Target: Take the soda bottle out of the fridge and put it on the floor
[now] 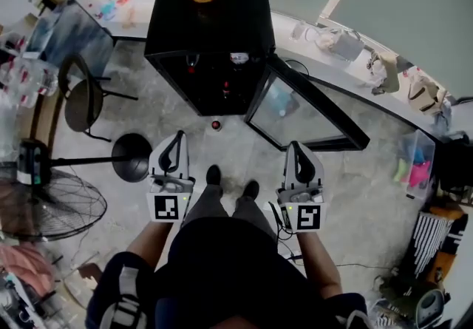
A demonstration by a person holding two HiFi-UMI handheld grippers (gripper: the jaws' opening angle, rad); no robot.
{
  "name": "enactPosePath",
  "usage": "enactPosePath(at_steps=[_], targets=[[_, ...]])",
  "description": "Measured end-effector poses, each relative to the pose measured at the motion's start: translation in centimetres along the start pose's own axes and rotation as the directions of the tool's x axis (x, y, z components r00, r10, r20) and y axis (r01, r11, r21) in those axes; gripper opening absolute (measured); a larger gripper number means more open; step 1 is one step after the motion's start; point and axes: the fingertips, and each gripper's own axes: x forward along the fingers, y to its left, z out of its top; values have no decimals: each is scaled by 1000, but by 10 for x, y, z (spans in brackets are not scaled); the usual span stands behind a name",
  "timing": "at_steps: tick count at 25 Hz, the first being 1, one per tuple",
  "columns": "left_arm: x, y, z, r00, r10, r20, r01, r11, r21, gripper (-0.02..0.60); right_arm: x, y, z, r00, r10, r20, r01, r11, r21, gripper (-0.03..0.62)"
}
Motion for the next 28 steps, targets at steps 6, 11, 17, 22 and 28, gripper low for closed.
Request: enactPosePath(at_steps=[6,11,17,22,28], targets=[[-14,0,8,1000,26,-10,-26,999,32,23,-23,-11,13,998,-58,-11,59,998,13,18],[-21,1,15,999,39,3,-39,998,41,23,-32,-14,11,997,-69,-26,69,998,-14,18],[-23,3,18,999,48,-4,-48,996,71,23,-36,-13,13,995,-89,-34,87,994,-62,17],[-21,-2,21,999,50,4,-50,997,60,23,-34,-15,11,995,-84,-48,80,994,-69,17],[-22,-6,18,999,40,-11,-39,997,71,23,-33,-12,12,997,-59,-58,52,993,-106,17]])
